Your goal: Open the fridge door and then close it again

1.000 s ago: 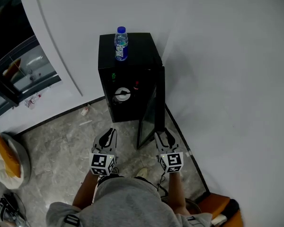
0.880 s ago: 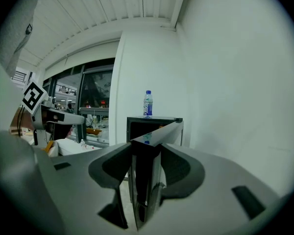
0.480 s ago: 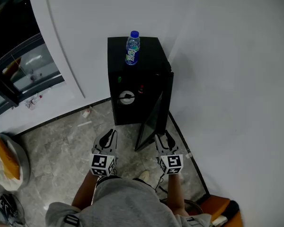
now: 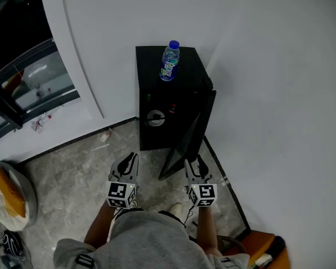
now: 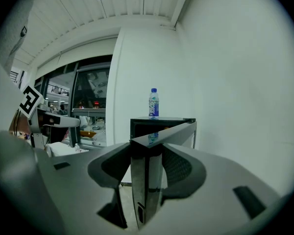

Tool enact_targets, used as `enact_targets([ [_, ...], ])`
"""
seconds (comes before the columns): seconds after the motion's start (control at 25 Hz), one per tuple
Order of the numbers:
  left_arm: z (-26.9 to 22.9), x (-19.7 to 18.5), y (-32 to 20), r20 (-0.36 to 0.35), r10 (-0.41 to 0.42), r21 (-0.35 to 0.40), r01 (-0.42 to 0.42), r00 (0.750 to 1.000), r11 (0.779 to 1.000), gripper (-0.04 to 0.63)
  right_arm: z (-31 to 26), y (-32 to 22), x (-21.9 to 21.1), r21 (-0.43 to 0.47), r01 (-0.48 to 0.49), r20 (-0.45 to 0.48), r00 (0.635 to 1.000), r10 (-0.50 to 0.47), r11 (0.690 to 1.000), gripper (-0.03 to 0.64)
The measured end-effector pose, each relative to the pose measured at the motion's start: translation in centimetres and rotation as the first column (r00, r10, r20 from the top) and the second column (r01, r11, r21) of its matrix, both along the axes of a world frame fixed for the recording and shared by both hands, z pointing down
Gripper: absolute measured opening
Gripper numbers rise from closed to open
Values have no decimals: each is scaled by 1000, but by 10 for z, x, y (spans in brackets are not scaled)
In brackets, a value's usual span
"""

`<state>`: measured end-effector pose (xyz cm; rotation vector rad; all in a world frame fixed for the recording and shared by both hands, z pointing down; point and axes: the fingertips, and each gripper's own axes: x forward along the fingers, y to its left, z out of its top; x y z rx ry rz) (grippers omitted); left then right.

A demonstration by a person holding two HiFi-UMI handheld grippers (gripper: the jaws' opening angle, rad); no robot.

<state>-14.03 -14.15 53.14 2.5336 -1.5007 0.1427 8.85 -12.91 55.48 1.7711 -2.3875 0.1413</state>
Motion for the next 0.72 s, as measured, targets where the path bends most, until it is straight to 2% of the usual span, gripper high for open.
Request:
enact_targets([
  [0.72, 8, -74, -30, 1, 54, -4, -54, 999, 999, 43, 2, -48, -68, -4, -90, -2, 996, 90, 996, 188],
])
